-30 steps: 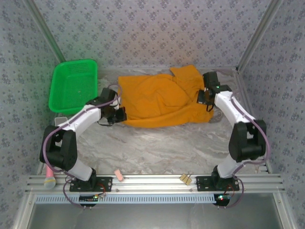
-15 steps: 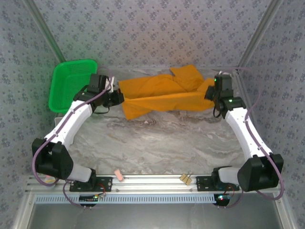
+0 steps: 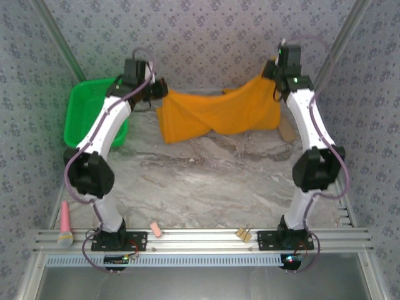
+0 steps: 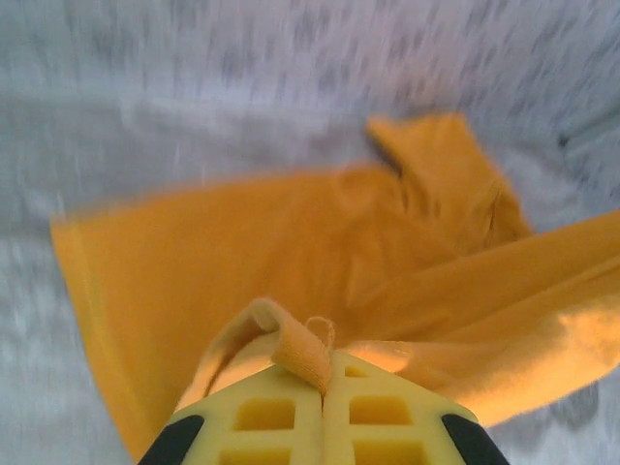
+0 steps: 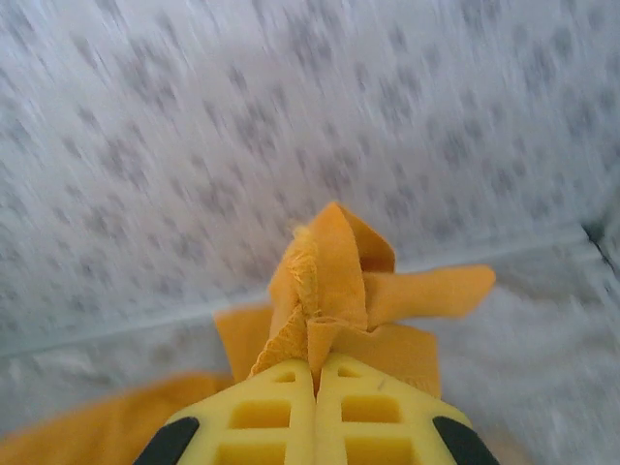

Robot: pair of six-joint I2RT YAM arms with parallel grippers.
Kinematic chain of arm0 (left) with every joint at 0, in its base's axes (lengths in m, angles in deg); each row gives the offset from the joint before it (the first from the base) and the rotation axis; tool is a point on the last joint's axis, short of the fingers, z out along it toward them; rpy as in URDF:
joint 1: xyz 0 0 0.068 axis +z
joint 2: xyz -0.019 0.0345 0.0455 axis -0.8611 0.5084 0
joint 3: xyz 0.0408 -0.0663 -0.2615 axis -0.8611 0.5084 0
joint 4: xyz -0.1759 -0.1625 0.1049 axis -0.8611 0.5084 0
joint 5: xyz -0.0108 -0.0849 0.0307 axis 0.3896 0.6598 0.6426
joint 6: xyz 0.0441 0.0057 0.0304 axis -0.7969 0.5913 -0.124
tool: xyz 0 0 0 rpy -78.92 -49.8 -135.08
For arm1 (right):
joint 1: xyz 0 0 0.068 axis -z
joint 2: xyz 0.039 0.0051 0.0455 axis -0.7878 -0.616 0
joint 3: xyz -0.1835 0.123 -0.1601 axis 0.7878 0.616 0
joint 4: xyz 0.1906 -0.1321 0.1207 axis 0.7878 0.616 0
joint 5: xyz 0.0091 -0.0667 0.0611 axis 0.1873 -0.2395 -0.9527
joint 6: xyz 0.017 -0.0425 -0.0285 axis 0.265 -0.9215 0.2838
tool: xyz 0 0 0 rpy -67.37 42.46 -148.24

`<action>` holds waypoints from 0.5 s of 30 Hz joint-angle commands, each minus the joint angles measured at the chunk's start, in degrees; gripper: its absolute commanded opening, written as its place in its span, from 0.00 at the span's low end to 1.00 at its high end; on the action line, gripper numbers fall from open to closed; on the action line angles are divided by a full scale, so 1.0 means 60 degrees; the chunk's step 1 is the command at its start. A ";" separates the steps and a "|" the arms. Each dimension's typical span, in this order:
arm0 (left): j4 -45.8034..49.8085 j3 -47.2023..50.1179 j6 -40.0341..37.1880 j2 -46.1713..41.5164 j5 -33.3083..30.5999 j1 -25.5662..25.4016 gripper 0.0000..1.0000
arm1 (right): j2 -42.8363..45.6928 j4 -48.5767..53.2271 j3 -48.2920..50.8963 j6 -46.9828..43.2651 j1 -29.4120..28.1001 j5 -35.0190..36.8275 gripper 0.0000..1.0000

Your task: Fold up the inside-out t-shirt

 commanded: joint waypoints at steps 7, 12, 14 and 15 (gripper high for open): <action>0.3957 -0.8143 -0.1270 0.1970 -0.0436 0.0138 0.00 | -0.2406 0.4667 -0.9527 -0.0565 -0.0105 -0.0197 0.00; 0.2247 -0.1815 -0.1885 -0.1553 -0.0555 -0.0776 0.00 | 0.1426 0.4229 -0.3131 -0.1430 -0.1046 0.0801 0.00; 0.0209 0.1988 -0.1565 -0.3190 -0.0615 -0.1011 0.00 | 0.3908 0.2093 0.1468 -0.1448 -0.1366 0.1071 0.00; -0.0559 0.3666 -0.1307 -0.4019 -0.0586 -0.1051 0.00 | 0.5163 0.1113 0.3598 -0.1024 -0.1406 0.0969 0.00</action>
